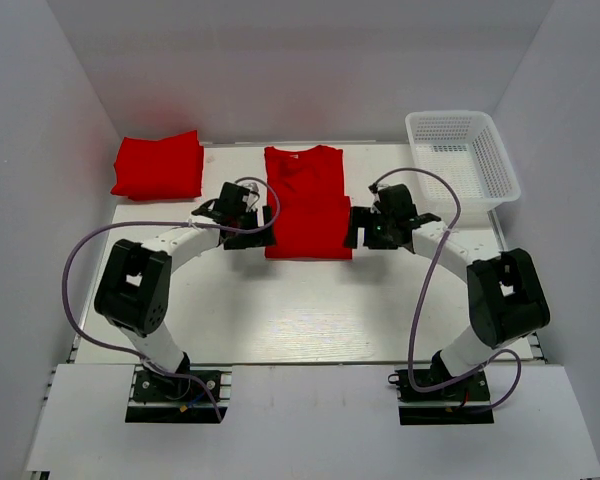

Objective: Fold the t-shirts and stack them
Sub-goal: Fold the folded rectangular tshirt in 1/3 of the way, then grab one side of the 2/3 rectangular tshirt with both arms

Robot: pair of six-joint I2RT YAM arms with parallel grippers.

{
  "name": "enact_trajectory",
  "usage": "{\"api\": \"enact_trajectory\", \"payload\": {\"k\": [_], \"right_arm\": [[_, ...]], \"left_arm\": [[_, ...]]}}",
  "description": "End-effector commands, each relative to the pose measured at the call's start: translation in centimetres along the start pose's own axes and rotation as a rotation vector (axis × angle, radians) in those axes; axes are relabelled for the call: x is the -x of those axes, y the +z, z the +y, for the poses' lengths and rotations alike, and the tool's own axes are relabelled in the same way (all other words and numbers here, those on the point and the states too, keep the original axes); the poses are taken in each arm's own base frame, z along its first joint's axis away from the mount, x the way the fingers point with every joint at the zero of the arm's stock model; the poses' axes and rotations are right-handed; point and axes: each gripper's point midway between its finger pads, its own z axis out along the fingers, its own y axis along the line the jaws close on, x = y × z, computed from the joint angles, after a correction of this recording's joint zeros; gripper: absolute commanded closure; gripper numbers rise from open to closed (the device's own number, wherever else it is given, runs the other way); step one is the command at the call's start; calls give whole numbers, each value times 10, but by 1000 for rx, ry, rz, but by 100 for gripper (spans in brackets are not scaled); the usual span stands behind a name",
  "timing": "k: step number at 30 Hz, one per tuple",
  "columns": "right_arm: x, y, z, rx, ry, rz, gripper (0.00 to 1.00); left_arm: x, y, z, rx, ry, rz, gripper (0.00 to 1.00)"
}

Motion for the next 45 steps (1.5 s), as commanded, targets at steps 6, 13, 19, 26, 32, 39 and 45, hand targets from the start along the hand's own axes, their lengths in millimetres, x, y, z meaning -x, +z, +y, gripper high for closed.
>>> {"api": "enact_trajectory", "payload": {"k": [6, 13, 19, 26, 32, 39, 45], "right_arm": [[-16, 19, 13, 120, -24, 46, 10], [-31, 41, 7, 121, 10, 102, 16], [-43, 51, 10, 156, 36, 147, 44], [-53, 40, 13, 173, 66, 136, 74], [-63, 25, 12, 170, 77, 122, 100], [-92, -35, 20, 206, 60, 76, 100], [-116, -99, 36, 292, 10, 14, 100]], "left_arm": [[-23, 19, -10, -75, 48, 34, 0], [-45, 37, -16, -114, 58, 92, 20], [-68, 43, -19, -133, 65, 150, 55], [-78, 30, -22, -151, 39, 143, 65], [-90, 20, -28, -190, 17, 143, 100], [-118, -45, -43, -287, 34, 123, 100], [-123, -118, -66, -424, 64, 41, 100]]}}
